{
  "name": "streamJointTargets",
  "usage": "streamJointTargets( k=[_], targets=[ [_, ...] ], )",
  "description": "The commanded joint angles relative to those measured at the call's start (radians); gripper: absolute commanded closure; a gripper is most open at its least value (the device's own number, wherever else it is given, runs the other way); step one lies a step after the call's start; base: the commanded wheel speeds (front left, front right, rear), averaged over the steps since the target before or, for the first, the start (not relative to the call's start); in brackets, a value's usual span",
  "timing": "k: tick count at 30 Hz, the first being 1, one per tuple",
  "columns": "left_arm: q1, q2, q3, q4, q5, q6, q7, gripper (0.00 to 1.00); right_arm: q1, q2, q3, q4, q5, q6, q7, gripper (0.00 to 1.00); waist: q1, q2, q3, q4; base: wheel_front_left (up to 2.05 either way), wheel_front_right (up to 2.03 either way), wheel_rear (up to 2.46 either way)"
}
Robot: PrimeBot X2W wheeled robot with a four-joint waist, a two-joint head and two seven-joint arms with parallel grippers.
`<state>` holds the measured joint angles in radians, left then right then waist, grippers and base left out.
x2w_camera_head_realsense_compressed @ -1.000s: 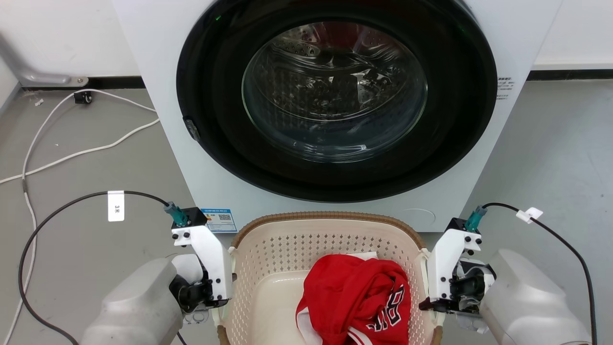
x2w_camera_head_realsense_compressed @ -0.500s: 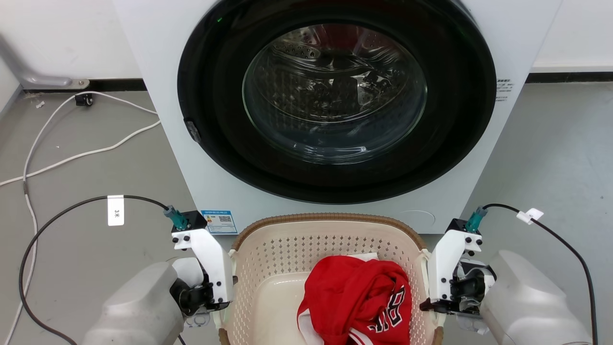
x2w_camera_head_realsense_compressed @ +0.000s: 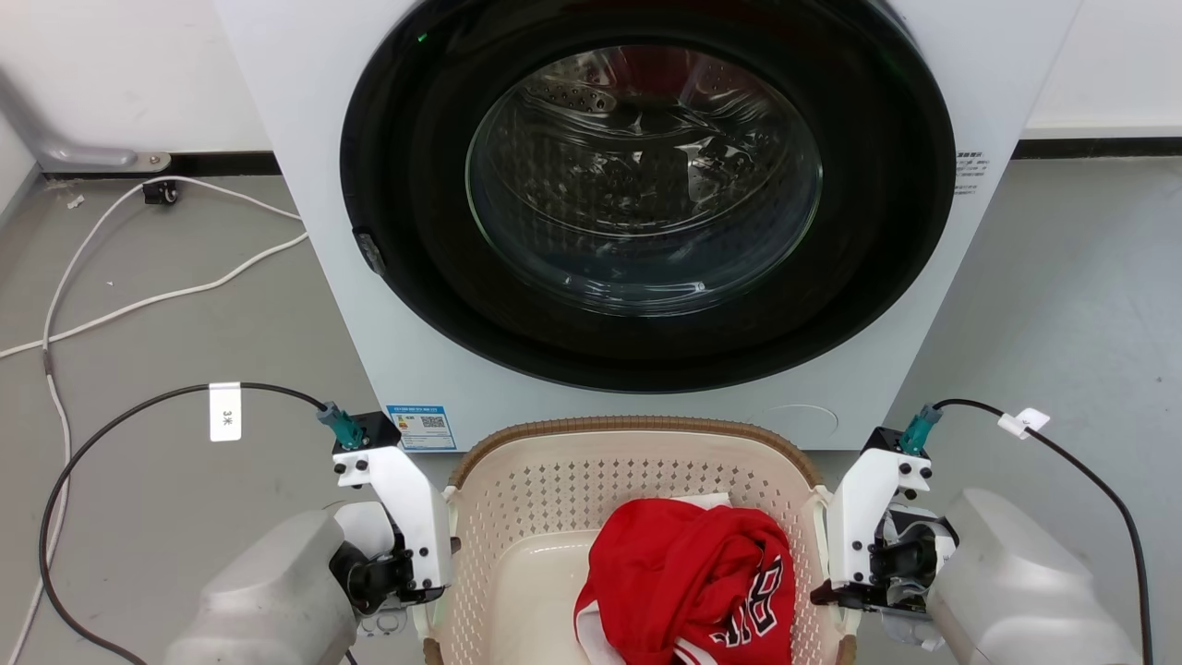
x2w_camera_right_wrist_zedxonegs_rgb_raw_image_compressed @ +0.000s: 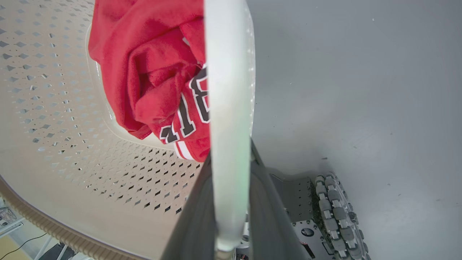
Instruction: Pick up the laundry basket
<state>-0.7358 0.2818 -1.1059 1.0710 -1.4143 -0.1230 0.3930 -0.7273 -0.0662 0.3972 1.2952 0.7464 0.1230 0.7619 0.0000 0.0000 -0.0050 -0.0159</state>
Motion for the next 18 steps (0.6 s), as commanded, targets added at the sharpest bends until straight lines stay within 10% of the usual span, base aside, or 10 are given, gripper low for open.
streamJointTargets(
  k=[1, 18],
  targets=[
    [0.016, -0.035, -0.003, -0.017, -0.014, -0.014, 0.001, 1.0, 0.0, 0.029, -0.007, -0.012, 0.007, 0.014, -0.003, 1.0, 0.0, 0.0, 0.0, 0.0, 0.0, 0.0, 0.0],
    [0.013, -0.036, -0.014, -0.023, -0.022, -0.014, -0.002, 1.0, 0.006, 0.03, -0.001, -0.013, 0.016, 0.014, -0.02, 1.0, 0.0, 0.0, -0.001, 0.004, 0.0, 0.0, 0.0]
  ],
)
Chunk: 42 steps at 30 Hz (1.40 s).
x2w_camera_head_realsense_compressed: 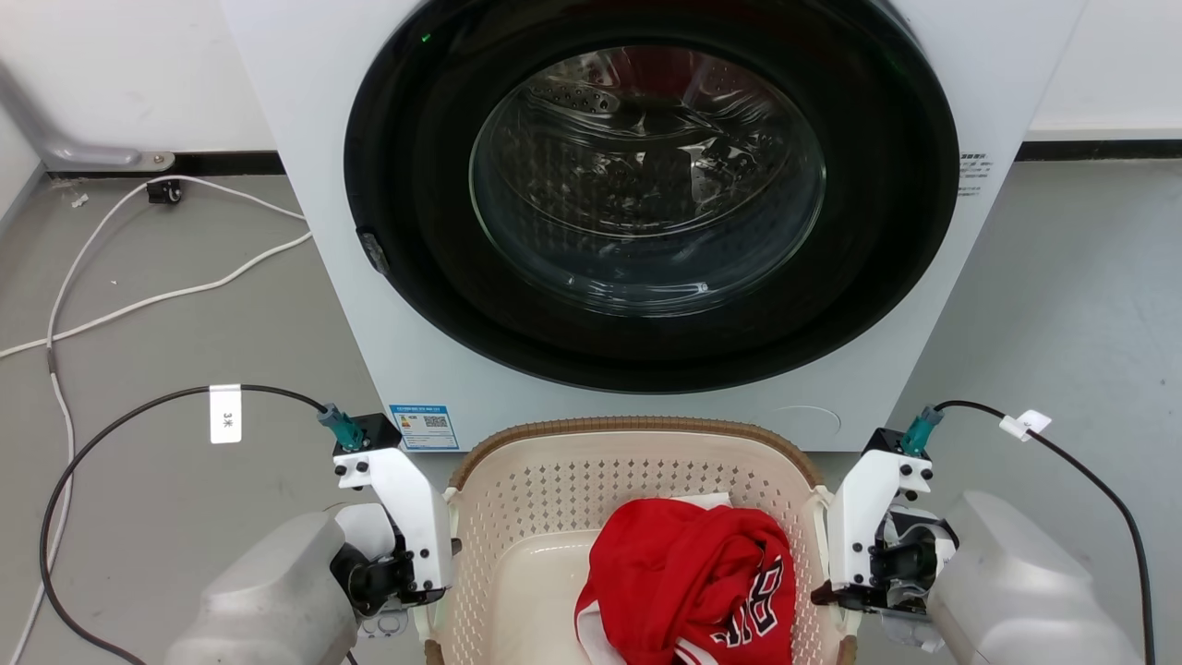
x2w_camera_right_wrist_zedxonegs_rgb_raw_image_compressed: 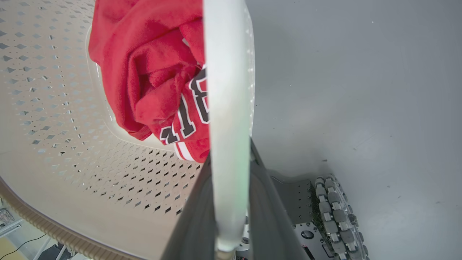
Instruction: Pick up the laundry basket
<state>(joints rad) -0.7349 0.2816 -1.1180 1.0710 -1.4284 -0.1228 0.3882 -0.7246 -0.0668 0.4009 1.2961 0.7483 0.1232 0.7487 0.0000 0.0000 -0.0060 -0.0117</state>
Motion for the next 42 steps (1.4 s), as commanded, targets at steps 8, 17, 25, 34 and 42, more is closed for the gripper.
streamJointTargets(
  k=[8, 17, 25, 34, 42],
  targets=[
    [0.014, -0.03, -0.007, -0.028, -0.011, -0.014, -0.005, 1.0, 0.001, 0.03, -0.004, -0.014, 0.013, 0.014, -0.01, 1.0, 0.0, 0.0, 0.001, 0.004, 0.0, 0.0, 0.0],
    [0.011, -0.027, -0.014, -0.033, -0.016, -0.014, -0.011, 1.0, 0.006, 0.031, 0.005, -0.014, 0.025, 0.014, -0.01, 1.0, 0.0, 0.0, 0.002, 0.006, 0.0, 0.0, 0.0],
    [0.013, -0.021, -0.017, -0.033, -0.02, -0.014, -0.017, 1.0, 0.011, 0.031, 0.01, -0.014, 0.031, 0.014, -0.006, 1.0, 0.0, 0.0, 0.002, 0.002, 0.0, 0.0, 0.0],
    [0.015, -0.017, -0.019, -0.029, -0.025, -0.014, -0.02, 1.0, 0.015, 0.03, 0.006, -0.014, 0.029, 0.014, -0.009, 1.0, 0.0, 0.0, 0.002, 0.0, 0.0, 0.0, 0.0],
    [0.015, -0.016, -0.022, -0.027, -0.031, -0.014, -0.018, 1.0, 0.012, 0.03, 0.003, -0.014, 0.029, 0.014, -0.009, 1.0, 0.0, 0.0, 0.003, -0.001, 0.0, 0.0, 0.0]
  ],
)
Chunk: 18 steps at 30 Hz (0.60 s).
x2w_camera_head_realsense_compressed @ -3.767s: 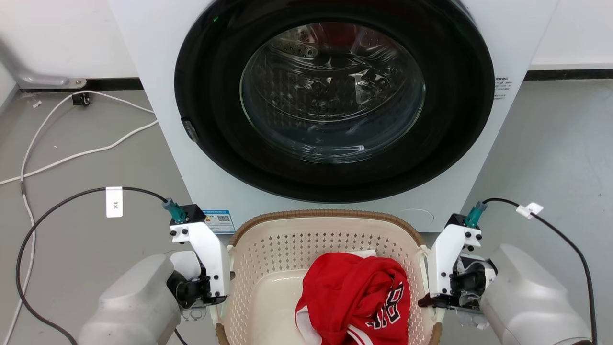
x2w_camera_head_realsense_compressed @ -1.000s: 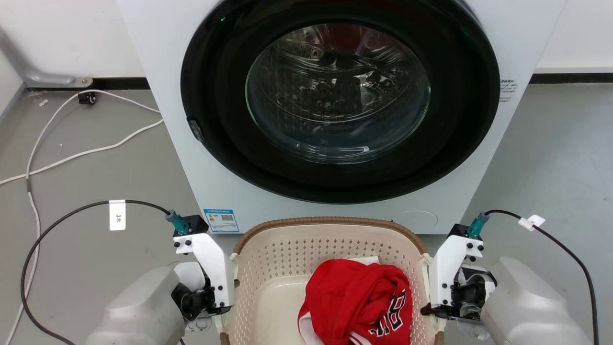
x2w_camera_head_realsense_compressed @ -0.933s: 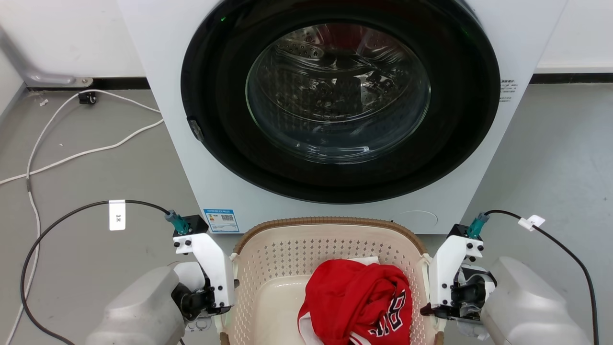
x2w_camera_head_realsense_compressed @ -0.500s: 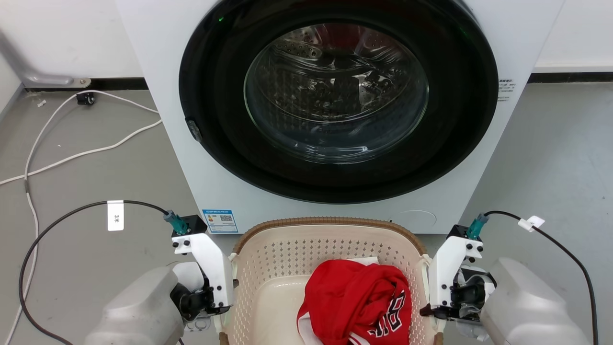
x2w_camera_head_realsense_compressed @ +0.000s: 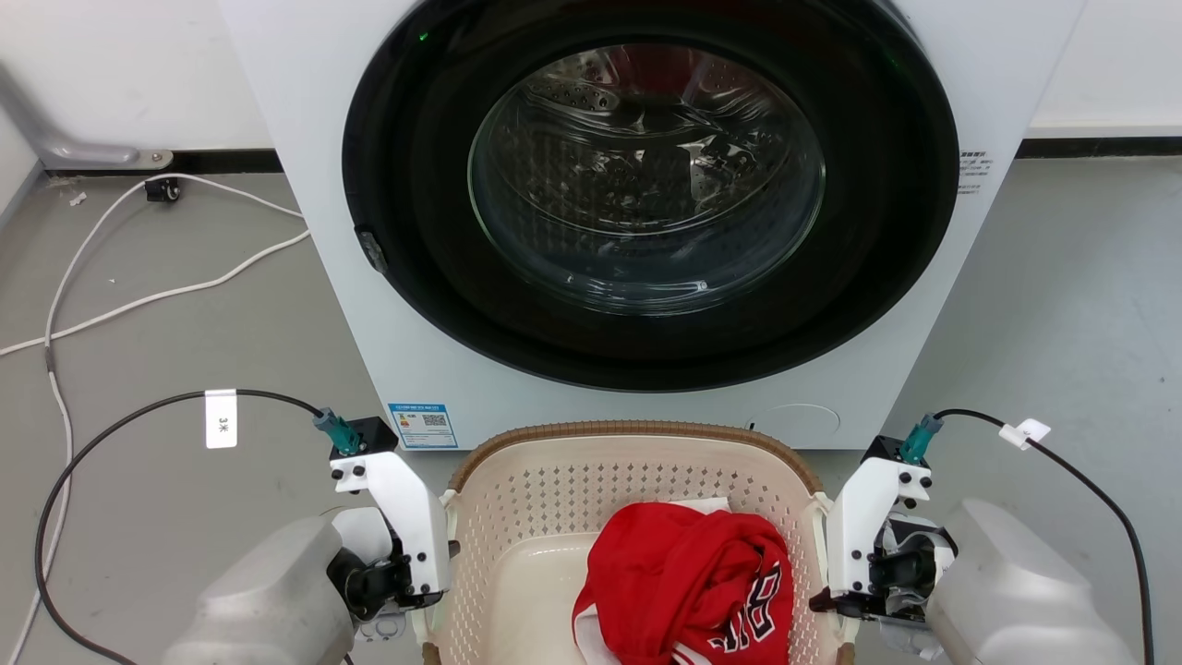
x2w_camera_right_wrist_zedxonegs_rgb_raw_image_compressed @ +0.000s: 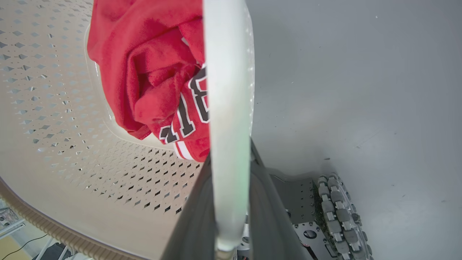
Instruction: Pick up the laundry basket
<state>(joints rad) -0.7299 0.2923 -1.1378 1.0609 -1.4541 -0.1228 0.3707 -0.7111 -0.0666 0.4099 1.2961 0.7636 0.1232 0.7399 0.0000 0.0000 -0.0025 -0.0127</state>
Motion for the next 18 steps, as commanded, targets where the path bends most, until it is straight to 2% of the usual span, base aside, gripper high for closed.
streamJointTargets(
  k=[1, 18],
  targets=[
    [0.01, -0.027, -0.002, -0.017, -0.006, -0.014, -0.001, 1.0, -0.003, 0.03, -0.006, -0.014, 0.014, 0.014, 0.0, 1.0, 0.0, 0.0, 0.0, 0.0, 0.0, 0.0, 0.0],
    [0.013, -0.026, -0.007, -0.016, -0.016, -0.014, -0.003, 1.0, 0.004, 0.03, -0.016, -0.014, 0.007, 0.014, -0.004, 1.0, 0.0, 0.0, 0.0, 0.0, 0.0, 0.0, 0.0]
  ],
)
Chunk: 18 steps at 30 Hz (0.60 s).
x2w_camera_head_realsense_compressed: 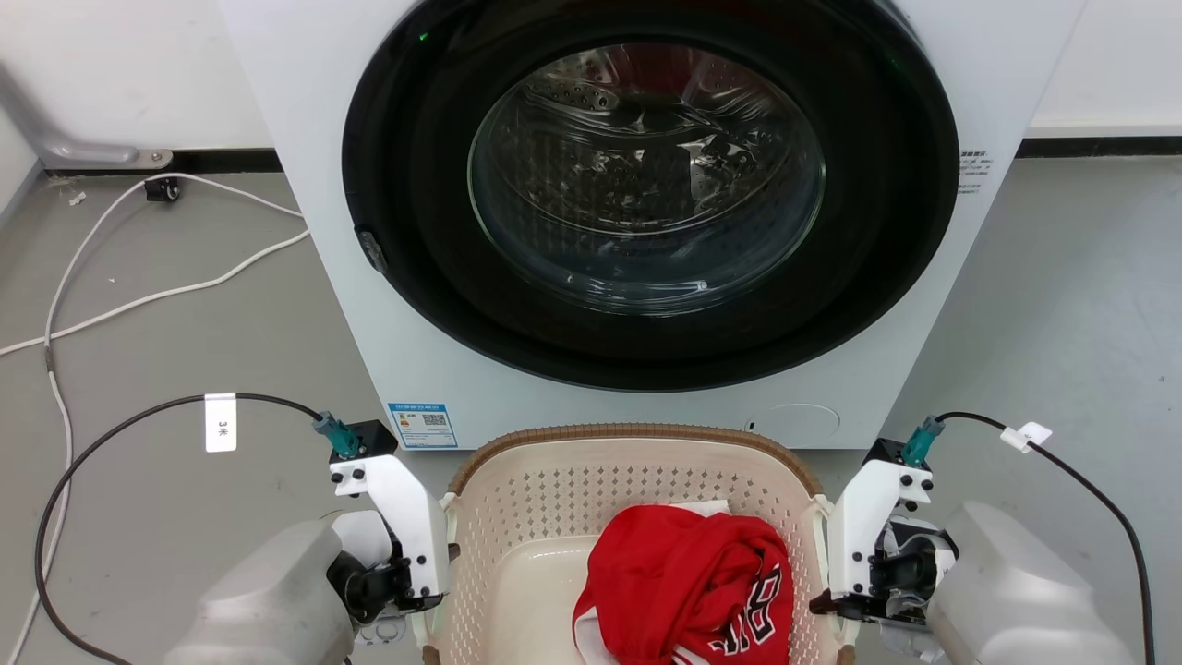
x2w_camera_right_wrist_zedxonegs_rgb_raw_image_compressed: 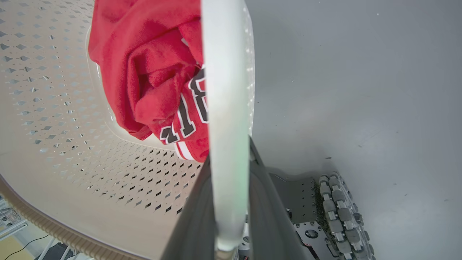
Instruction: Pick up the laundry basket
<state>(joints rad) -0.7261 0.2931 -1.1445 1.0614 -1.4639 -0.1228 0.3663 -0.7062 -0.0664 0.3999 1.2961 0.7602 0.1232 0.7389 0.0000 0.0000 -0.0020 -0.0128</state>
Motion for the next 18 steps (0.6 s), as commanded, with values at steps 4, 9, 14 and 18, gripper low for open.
streamJointTargets(
  k=[4, 9, 14, 18],
  targets=[
    [0.006, -0.027, -0.002, -0.016, -0.008, -0.014, 0.001, 1.0, -0.001, 0.029, -0.01, -0.014, 0.007, 0.014, -0.003, 1.0, 0.0, 0.0, 0.001, 0.0, 0.0, 0.0, 0.0],
    [0.005, -0.027, -0.004, -0.018, -0.01, -0.014, 0.0, 1.0, -0.002, 0.029, -0.014, -0.013, 0.004, 0.014, -0.004, 1.0, 0.0, 0.0, 0.0, -0.001, 0.0, 0.0, 0.0],
    [0.004, -0.028, -0.005, -0.018, -0.013, -0.014, 0.0, 1.0, -0.001, 0.03, -0.016, -0.013, 0.003, 0.014, -0.004, 1.0, 0.0, 0.0, 0.0, 0.0, 0.0, 0.0, 0.0],
    [0.002, -0.028, -0.007, -0.017, -0.014, -0.014, -0.001, 1.0, -0.003, 0.03, -0.017, -0.013, 0.002, 0.014, -0.002, 1.0, 0.0, 0.0, 0.001, -0.001, 0.0, 0.0, 0.0]
  ],
)
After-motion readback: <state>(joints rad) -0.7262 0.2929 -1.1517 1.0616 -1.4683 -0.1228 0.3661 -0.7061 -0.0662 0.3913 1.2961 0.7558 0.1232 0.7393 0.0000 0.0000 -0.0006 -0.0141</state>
